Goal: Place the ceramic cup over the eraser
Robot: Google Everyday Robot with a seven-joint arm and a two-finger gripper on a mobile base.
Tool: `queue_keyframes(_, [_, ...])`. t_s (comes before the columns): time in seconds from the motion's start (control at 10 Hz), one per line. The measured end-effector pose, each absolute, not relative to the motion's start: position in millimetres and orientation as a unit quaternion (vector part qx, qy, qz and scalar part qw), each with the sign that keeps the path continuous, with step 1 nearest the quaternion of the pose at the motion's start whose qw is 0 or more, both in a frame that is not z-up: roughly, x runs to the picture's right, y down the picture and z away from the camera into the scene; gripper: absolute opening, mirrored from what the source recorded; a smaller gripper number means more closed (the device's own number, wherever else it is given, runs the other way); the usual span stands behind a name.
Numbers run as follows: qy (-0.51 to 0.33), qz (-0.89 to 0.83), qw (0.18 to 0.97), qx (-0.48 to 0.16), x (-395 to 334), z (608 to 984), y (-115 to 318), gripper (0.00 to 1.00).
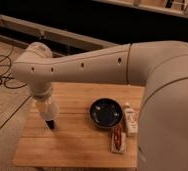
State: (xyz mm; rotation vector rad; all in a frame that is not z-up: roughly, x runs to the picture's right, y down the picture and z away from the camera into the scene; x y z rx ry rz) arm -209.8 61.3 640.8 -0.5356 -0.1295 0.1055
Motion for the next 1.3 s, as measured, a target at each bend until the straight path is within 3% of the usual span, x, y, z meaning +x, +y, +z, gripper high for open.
queue_keyframes(1.3, [-0.048,0.021,0.967,-0.249,-241,691,95,0.00])
